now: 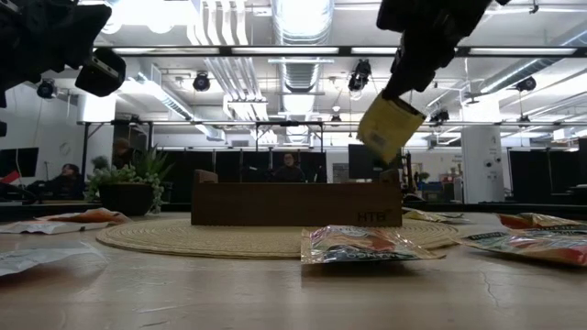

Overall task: Pick & Place Tea
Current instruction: Put the yellow tea bag into the right of the wooden organizer

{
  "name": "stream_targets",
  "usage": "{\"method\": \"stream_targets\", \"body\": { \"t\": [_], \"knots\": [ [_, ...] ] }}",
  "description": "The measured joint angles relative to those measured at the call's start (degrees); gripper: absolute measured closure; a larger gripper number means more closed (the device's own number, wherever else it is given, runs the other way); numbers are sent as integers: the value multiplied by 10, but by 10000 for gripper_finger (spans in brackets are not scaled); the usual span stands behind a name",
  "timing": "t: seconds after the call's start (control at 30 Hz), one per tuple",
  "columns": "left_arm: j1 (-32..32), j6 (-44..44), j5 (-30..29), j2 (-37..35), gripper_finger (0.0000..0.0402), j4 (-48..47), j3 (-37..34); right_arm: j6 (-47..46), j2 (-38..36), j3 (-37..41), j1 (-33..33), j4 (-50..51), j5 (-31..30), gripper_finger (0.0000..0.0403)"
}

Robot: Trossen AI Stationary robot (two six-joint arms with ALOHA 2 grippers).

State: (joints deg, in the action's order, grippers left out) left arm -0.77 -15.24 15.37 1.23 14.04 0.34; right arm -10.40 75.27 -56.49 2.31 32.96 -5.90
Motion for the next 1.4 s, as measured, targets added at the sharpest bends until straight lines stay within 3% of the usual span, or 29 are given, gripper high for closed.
{"method": "stream_targets", "body": {
  "t": [0.13, 0.5, 0.9, 1.4],
  "knots": [
    [0, 0, 0, 1, 402, 0, 0, -15, 49, -40, 11, 50, -63, 394],
    [0, 0, 0, 5, 402, -4, 0, 5, 164, -133, 45, 61, -76, 394],
    [0, 0, 0, 7, 402, -4, 0, -18, 278, -227, 72, 166, -98, 394],
    [0, 0, 0, 7, 402, -4, 0, -27, 291, -274, 72, 214, -138, 394]
  ]
}}
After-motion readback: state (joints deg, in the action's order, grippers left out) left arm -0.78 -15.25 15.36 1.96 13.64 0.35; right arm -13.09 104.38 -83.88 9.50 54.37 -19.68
